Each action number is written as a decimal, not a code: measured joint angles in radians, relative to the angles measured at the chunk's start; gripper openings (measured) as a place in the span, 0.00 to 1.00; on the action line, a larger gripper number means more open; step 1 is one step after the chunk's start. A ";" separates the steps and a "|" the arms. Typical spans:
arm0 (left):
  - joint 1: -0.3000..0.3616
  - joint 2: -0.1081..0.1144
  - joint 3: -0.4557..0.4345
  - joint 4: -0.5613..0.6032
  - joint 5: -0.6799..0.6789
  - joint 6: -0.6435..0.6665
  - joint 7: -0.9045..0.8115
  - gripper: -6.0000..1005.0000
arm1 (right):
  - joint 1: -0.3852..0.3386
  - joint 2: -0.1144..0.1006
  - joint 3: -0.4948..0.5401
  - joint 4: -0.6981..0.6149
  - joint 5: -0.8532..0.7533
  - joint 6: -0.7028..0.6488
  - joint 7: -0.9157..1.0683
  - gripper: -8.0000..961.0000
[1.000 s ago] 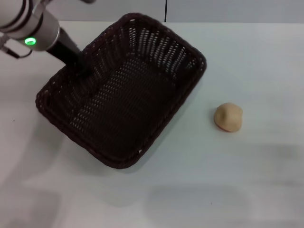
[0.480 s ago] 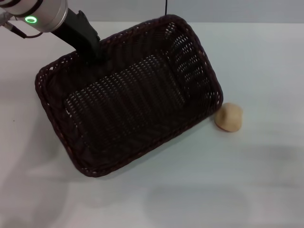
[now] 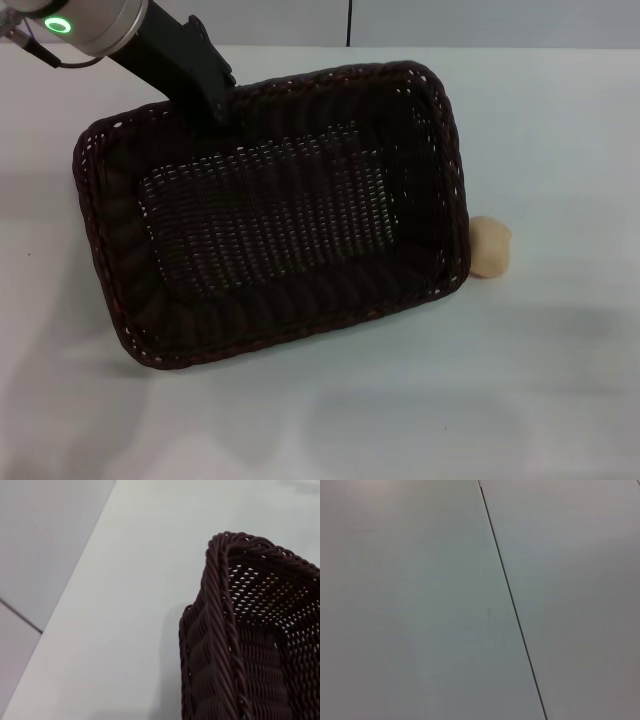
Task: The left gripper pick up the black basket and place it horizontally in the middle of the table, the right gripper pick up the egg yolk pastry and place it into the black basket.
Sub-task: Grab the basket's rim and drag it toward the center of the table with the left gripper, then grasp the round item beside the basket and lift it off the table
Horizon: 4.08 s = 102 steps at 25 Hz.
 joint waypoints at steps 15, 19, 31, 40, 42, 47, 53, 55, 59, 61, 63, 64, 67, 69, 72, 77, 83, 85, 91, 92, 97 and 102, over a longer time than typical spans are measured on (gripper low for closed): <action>-0.059 0.003 -0.025 0.024 -0.049 -0.117 0.096 0.20 | 0.000 0.001 -0.013 0.001 0.001 -0.002 0.000 0.81; -0.063 0.003 -0.025 0.032 -0.049 -0.118 0.100 0.20 | 0.000 0.001 -0.015 0.001 0.001 -0.002 0.000 0.81; -0.112 -0.010 0.112 0.243 0.034 0.104 0.125 0.22 | 0.000 0.000 -0.021 0.001 0.001 -0.002 0.000 0.81; -0.115 -0.011 0.118 0.239 0.026 0.134 0.136 0.42 | 0.001 -0.001 -0.022 0.001 0.000 -0.001 0.000 0.80; -0.114 -0.011 0.118 0.233 0.026 0.140 0.136 0.48 | 0.002 -0.001 -0.022 0.001 0.000 -0.001 0.000 0.80; -0.066 -0.015 0.129 0.154 0.027 0.242 0.120 0.57 | 0.003 -0.001 -0.022 0.001 0.000 0.003 0.000 0.80; 0.134 -0.015 0.276 -0.045 0.185 0.737 -0.099 0.65 | 0.002 -0.001 -0.022 0.001 0.000 0.006 0.000 0.80; 0.230 -0.015 0.326 -0.081 0.278 1.024 -0.258 0.68 | 0.009 -0.001 -0.031 -0.001 0.000 0.013 0.000 0.80; 0.365 -0.015 0.382 -0.085 0.285 1.370 -0.320 0.74 | 0.017 -0.001 -0.052 -0.008 0.000 0.018 -0.004 0.80; 0.512 -0.016 0.483 -0.013 0.282 1.869 -0.373 0.77 | 0.025 -0.002 -0.070 -0.010 0.000 0.046 -0.007 0.80; 0.556 -0.016 0.522 0.054 0.276 2.112 -0.389 0.79 | 0.029 -0.002 -0.075 -0.011 0.000 0.062 -0.007 0.80; 0.556 -0.016 0.522 0.054 0.276 2.112 -0.389 0.79 | 0.029 -0.002 -0.075 -0.011 0.000 0.062 -0.007 0.79; 0.592 -0.017 0.571 0.191 0.215 2.456 -0.403 0.80 | 0.035 -0.002 -0.081 -0.012 0.000 0.075 -0.008 0.79; 0.591 -0.016 0.608 0.317 0.146 2.662 -0.459 0.80 | 0.039 -0.002 -0.087 -0.012 0.000 0.079 -0.008 0.79; 0.577 -0.013 0.622 0.491 0.106 2.857 -0.649 0.80 | 0.044 -0.002 -0.090 -0.012 0.000 0.086 -0.008 0.79; 0.565 -0.009 0.576 0.701 0.094 2.903 -0.986 0.80 | 0.055 -0.004 -0.107 -0.012 0.000 0.135 -0.008 0.79; 0.536 -0.008 0.524 0.955 0.101 2.911 -1.112 0.80 | 0.075 -0.004 -0.164 -0.014 0.000 0.202 -0.009 0.79; 0.535 -0.008 0.524 1.022 0.100 2.911 -1.103 0.80 | 0.086 -0.004 -0.180 -0.014 -0.001 0.226 -0.009 0.79; 0.541 -0.010 0.523 1.061 0.096 2.909 -1.103 0.80 | 0.143 -0.003 -0.211 -0.014 -0.002 0.373 -0.009 0.79; 0.541 -0.010 0.523 1.061 0.096 2.909 -1.103 0.80 | 0.143 -0.003 -0.211 -0.014 -0.002 0.373 -0.009 0.78; 0.539 -0.012 0.524 1.063 0.095 2.905 -1.101 0.80 | 0.195 -0.002 -0.241 -0.012 -0.003 0.490 -0.009 0.78; 0.529 -0.012 0.524 1.064 0.098 2.901 -1.102 0.80 | 0.237 -0.002 -0.269 -0.001 -0.003 0.566 -0.009 0.78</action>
